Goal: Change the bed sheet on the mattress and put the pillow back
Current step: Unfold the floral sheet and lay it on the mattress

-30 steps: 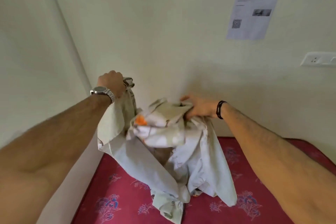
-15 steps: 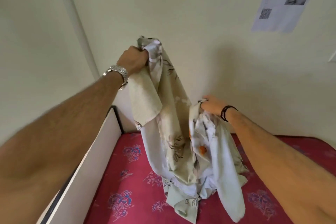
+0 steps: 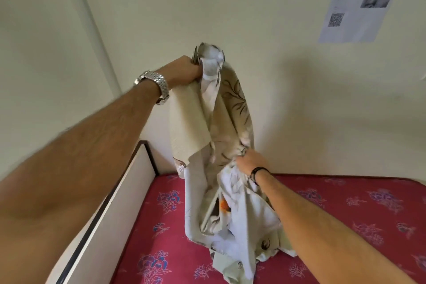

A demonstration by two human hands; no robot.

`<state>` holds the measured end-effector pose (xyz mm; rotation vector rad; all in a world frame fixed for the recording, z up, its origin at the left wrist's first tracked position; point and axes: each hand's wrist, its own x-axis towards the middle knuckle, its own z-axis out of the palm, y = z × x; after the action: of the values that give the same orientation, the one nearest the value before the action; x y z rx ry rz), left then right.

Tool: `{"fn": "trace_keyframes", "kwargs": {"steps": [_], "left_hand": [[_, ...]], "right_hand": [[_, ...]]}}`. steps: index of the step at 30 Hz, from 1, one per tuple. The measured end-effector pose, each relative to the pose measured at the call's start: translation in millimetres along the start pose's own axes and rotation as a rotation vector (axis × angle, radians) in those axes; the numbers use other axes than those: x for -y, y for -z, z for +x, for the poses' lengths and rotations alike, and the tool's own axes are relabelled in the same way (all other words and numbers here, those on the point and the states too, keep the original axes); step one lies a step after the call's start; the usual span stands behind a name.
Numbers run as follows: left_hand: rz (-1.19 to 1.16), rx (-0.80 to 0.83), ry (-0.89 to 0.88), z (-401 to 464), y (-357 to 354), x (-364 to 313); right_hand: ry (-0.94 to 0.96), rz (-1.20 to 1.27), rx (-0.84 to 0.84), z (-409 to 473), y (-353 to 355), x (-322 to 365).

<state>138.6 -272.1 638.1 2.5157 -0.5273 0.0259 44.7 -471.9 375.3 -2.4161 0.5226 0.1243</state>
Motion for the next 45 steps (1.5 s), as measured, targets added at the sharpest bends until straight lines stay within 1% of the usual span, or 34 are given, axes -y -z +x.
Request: {"fn": "trace_keyframes", "kwargs": {"steps": [1, 2, 3, 4, 5, 6, 7, 8, 10, 12, 15, 16, 17, 18, 20, 22, 23, 26, 28, 30, 32, 35, 38, 39, 41, 42, 45], "left_hand": [[0.062, 0.070, -0.024, -1, -2, 16], [0.166, 0.176, -0.030, -3, -7, 33], [0.289, 0.286, 0.005, -4, -15, 56], [0.410, 0.361, 0.077, -7, -27, 82], [0.515, 0.379, 0.161, -12, -38, 108], [0.589, 0.340, 0.249, -18, -48, 134], [0.607, 0.252, 0.334, -21, -56, 159], [0.569, 0.155, 0.420, -26, -61, 179], [0.406, 0.006, 0.567, -35, -69, 197], [0.131, -0.024, 0.706, -34, -77, 200], [-0.545, 0.024, 0.941, -17, -71, 190], [-0.714, 0.024, 0.947, -6, -62, 184], [-0.832, -0.015, 0.909, 5, -46, 176], [-0.904, -0.073, 0.817, 18, -25, 167], [-0.937, -0.290, 0.587, 38, 28, 139], [-0.808, -0.546, 0.367, 49, 83, 109], [-0.717, -0.628, 0.279, 53, 108, 97], [-0.540, -0.757, 0.051, 58, 160, 65], [-0.428, -0.841, -0.055, 50, 176, 52], [-0.302, -0.914, -0.049, 41, 173, 50], [-0.313, -0.917, -0.001, 26, 156, 57], [-0.420, -0.872, 0.071, 1, 122, 92], [-0.376, -0.827, 0.240, -35, 74, 132], [-0.333, -0.779, 0.295, -53, 49, 147], [-0.268, -0.710, 0.329, -92, -5, 179], [-0.242, -0.646, 0.370, -115, -33, 197], [-0.140, -0.386, 0.607, -187, -111, 260]], "right_hand": [[-0.054, 0.094, -0.066, 5, 9, -9], [-0.108, 0.209, -0.142, 12, 19, -17], [-0.131, 0.328, -0.229, 19, 31, -24], [-0.137, 0.428, -0.321, 25, 41, -27], [-0.129, 0.499, -0.405, 30, 52, -26], [-0.112, 0.532, -0.478, 34, 64, -23], [-0.092, 0.546, -0.544, 35, 76, -17], [-0.062, 0.558, -0.602, 38, 88, -11], [0.021, 0.532, -0.687, 43, 108, 4], [0.072, 0.487, -0.706, 55, 117, 22], [0.098, 0.529, -0.662, 76, 130, 63], [0.124, 0.570, -0.642, 82, 139, 79], [0.169, 0.614, -0.630, 83, 152, 99], [0.215, 0.654, -0.627, 84, 167, 118], [0.336, 0.728, -0.661, 78, 206, 159], [0.475, 0.783, -0.728, 63, 251, 200], [0.530, 0.803, -0.758, 52, 273, 219], [0.648, 0.873, -0.820, 23, 332, 260], [0.723, 0.904, -0.834, 5, 355, 270], [0.761, 0.892, -0.808, -6, 354, 265], [0.748, 0.847, -0.753, -4, 333, 247], [0.675, 0.807, -0.604, 4, 276, 208], [0.584, 0.801, -0.398, 4, 200, 155], [0.541, 0.757, -0.304, 0, 168, 133], [0.442, 0.606, -0.116, -5, 104, 87], [0.396, 0.517, -0.016, -10, 73, 64], [0.301, 0.198, 0.242, -27, -5, 1]]}}
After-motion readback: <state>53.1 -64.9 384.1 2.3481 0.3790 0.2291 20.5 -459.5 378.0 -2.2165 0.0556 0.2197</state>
